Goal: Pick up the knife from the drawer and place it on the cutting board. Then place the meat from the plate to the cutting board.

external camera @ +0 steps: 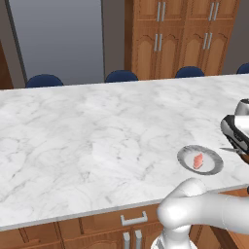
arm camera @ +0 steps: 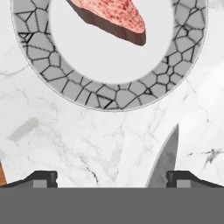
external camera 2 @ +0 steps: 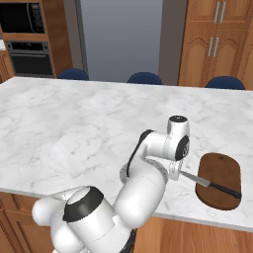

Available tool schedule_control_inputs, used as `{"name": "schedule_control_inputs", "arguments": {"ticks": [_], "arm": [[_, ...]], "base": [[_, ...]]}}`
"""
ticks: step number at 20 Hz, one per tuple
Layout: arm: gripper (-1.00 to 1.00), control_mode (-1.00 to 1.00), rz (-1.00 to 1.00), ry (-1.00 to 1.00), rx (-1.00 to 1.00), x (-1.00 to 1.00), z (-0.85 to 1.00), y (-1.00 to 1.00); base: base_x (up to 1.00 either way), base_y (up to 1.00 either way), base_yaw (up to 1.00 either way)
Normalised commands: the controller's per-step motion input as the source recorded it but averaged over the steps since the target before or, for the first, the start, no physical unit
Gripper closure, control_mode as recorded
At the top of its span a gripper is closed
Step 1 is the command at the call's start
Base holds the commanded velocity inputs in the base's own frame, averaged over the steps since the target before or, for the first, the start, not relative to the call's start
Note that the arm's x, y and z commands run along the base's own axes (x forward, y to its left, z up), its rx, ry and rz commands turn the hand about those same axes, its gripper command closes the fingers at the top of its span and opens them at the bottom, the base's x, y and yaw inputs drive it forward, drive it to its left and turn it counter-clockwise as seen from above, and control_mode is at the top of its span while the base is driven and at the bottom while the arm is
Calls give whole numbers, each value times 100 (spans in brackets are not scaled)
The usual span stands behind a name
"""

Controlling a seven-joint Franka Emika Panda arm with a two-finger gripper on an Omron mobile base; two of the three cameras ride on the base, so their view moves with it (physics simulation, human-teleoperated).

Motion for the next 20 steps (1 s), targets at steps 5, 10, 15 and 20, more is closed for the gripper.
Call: {"name": "schedule_control_inputs", "arguments": {"ticks": [5,10,15,20], "arm": [[-100,-100,-5,0,0,0,1,63],[-100,-100,-23,-1,0,-1,12,64],[-100,-100,-34,-5,0,-7,14,55],[-100,-100,-46,-9,2,-18,11,49]], "base": [[0,0,0],[0,0,0],[0,0,0],[0,0,0]]}}
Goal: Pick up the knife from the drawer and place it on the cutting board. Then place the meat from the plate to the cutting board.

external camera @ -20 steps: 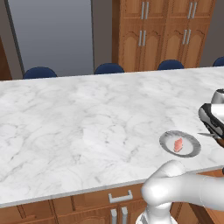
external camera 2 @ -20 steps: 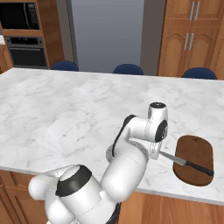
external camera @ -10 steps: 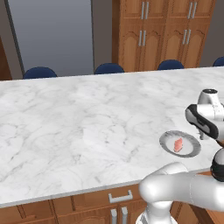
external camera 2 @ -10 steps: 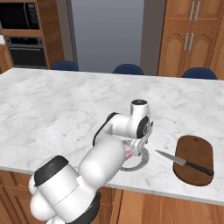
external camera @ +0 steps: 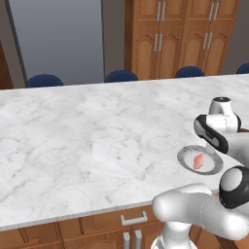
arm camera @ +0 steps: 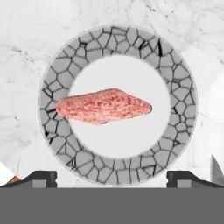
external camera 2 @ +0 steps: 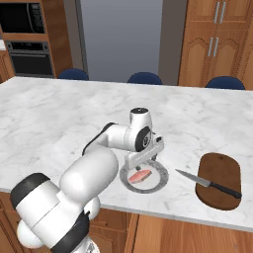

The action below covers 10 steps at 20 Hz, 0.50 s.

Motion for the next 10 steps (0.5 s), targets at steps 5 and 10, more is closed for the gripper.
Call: {"name": "schedule_control_inputs", "arguments": {"ticks": [5,10], "arm": [[-100,-100,-52,-10,9,-19,3,32],[-100,-100,-52,-8,17,-15,0,7]], "base": [[0,0,0],[0,0,0]]}}
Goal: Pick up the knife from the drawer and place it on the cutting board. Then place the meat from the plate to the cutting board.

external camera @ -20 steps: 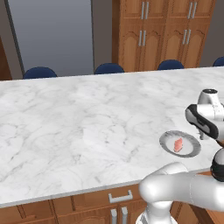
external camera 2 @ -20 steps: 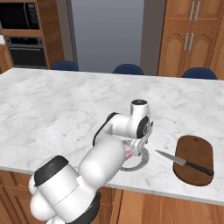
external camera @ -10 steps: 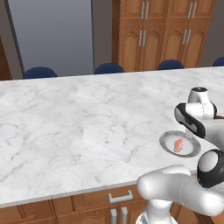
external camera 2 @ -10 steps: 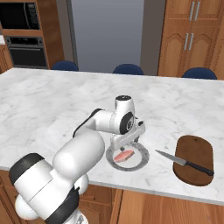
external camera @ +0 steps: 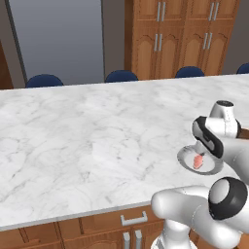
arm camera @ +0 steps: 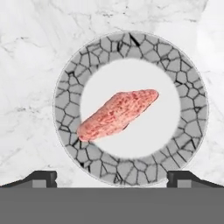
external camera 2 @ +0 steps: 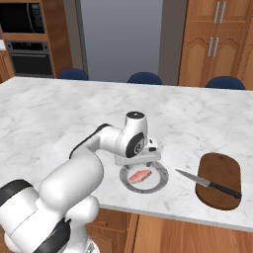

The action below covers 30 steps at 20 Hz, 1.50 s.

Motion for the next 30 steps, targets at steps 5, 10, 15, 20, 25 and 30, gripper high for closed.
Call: {"name": "schedule_control_inputs", "arguments": {"ticks": [5,10,15,20,25,30], "arm": [[-100,-100,-43,-5,18,-4,0,-1],[-100,-100,-33,-3,10,0,-3,0],[-100,-100,-24,-1,3,0,-12,0],[-100,-100,-15,0,0,8,-14,0],[-100,-100,-5,0,1,14,-5,0],[-100,-100,0,0,4,8,-5,0]], "base": [[0,0,0],[0,0,0],[0,0,0],[0,0,0],[0,0,0],[0,0,0]]}}
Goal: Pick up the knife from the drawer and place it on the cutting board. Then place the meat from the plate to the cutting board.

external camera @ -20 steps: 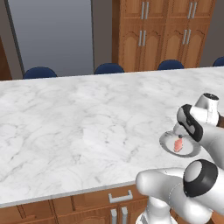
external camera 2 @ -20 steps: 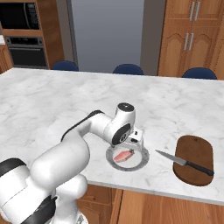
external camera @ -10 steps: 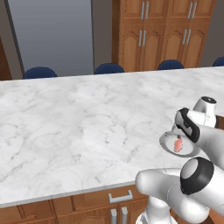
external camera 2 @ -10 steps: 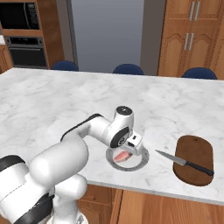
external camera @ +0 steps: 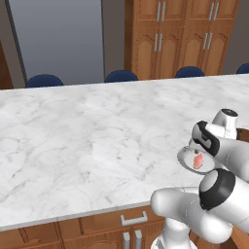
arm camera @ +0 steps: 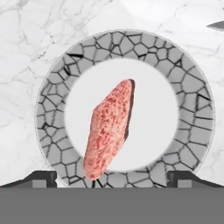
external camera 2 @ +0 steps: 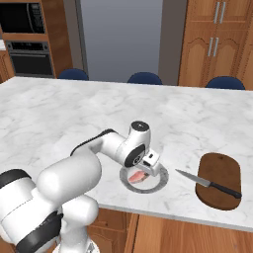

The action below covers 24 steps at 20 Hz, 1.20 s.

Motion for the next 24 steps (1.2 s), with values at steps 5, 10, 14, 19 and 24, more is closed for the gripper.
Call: {"name": "schedule_control_inputs", "arguments": {"ticks": [5,10,14,19,24], "arm": [[-100,-100,0,0,5,0,-5,0],[-100,-100,0,0,4,0,-7,0],[-100,-100,0,0,1,0,-11,0],[-100,-100,0,0,0,0,-13,0],[-100,-100,0,0,0,0,-10,0]], "base": [[0,0,0],[0,0,0],[0,0,0],[0,0,0],[0,0,0]]}}
